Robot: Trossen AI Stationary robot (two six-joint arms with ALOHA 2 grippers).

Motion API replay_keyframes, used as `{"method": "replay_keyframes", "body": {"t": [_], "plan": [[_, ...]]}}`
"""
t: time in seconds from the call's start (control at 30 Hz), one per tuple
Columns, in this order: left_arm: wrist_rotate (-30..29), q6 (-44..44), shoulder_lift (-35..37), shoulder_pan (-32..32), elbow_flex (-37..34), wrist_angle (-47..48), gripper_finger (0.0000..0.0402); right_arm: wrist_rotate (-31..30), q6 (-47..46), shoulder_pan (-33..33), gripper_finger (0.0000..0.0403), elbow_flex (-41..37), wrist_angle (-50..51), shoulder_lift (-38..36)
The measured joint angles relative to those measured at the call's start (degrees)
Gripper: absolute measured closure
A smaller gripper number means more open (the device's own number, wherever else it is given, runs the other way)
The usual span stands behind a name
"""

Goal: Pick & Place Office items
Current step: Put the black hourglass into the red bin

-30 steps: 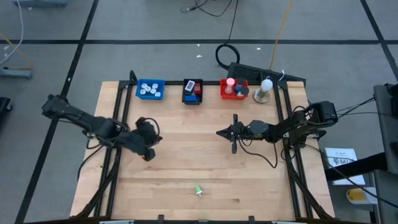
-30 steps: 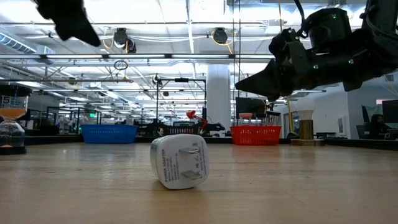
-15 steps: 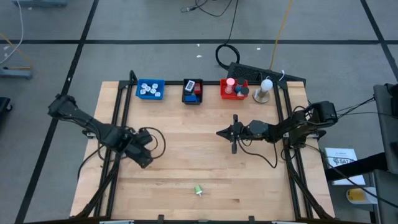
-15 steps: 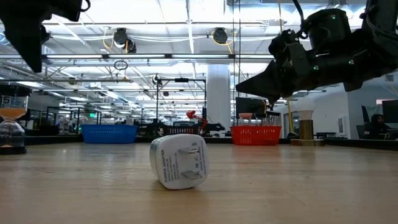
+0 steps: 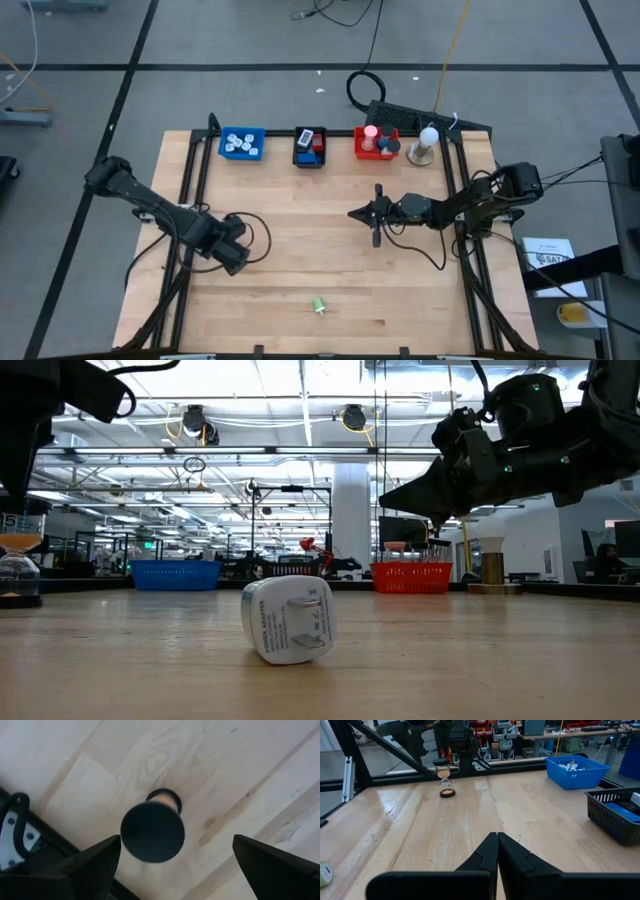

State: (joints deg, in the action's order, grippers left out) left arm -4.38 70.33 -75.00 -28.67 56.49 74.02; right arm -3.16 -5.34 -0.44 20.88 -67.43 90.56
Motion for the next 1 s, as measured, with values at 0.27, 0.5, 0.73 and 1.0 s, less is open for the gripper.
{"method": "replay_keyframes", "body": {"t": [0.27,0.5,0.73,1.0], "plan": [[-1.4,-1.0,0.0,-0.1,-3.8,-2.5,0.0011,0.0,0.0,0.0,0.0403,0.0,0.0,0.0],[-1.4,-1.3,0.0,-0.4,-8.6,-7.5,0.0023,0.2,0.0,0.1,0.0403,0.0,0.0,0.0],[-1.5,-0.2,0.0,-1.1,-9.0,-7.5,0.0116,0.2,0.0,0.0,0.0403,0.0,0.0,0.0],[-2.7,-1.4,0.0,0.7,-7.0,-6.8,0.0199,0.2,0.0,0.0,0.0403,0.0,0.0,0.0]]}}
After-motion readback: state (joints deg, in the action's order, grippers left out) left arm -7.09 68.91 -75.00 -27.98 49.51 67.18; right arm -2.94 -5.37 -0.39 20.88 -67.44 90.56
